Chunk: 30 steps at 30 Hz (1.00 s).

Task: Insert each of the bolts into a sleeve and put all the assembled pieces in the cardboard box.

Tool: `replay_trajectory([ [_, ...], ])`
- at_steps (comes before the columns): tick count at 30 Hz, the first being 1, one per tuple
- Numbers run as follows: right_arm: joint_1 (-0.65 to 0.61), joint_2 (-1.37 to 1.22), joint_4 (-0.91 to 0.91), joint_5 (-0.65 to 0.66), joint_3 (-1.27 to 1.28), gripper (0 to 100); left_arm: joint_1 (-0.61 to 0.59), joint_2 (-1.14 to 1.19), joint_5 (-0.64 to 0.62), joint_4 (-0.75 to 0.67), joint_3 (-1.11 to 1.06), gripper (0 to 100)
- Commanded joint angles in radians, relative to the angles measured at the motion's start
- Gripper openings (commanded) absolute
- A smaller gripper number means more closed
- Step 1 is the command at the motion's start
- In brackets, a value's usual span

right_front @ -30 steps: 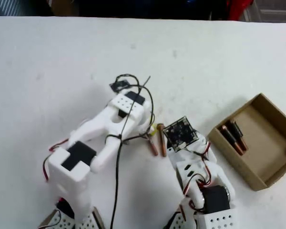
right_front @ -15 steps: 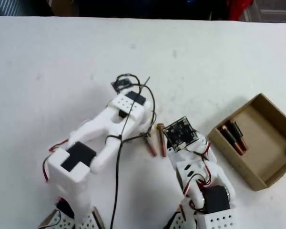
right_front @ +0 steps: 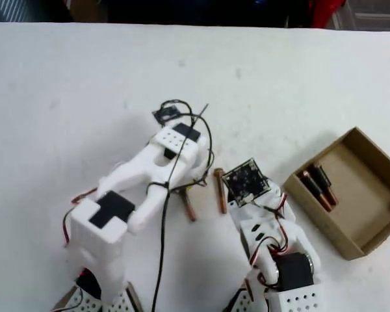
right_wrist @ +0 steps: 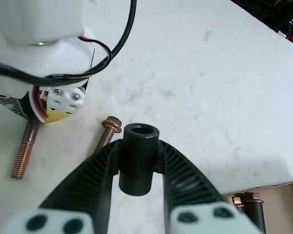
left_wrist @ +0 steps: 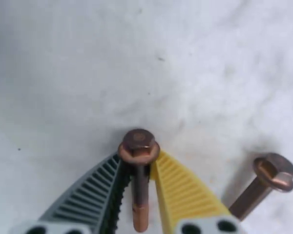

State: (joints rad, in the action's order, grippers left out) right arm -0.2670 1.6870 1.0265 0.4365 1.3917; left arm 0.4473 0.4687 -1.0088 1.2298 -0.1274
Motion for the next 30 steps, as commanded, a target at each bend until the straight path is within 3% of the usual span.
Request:
replay_trajectory([
  [1,0.012,0.010,-0.025,-0.003,-0.011,1.6,-0.025,0.079,0.009,0.143,0.140,10],
  [5,0.012,0.010,-0.025,-0.003,-0.011,1.6,-0.021,0.094,0.121,0.253,0.242,9],
  [8,0.012,0.010,-0.025,-0.003,-0.011,1.7,-0.019,0.099,0.163,0.255,0.261,1],
  [15,0.012,0.010,-0.025,-0.003,-0.011,1.7,-0.025,0.091,0.184,0.269,0.261,2],
  [24,0.012,0.010,-0.051,0.038,0.021,1.7,-0.028,0.005,0.440,0.377,0.379,2],
  [30,0.004,0.010,-0.076,0.041,0.041,1.7,-0.101,-0.067,0.532,0.459,0.445,2],
])
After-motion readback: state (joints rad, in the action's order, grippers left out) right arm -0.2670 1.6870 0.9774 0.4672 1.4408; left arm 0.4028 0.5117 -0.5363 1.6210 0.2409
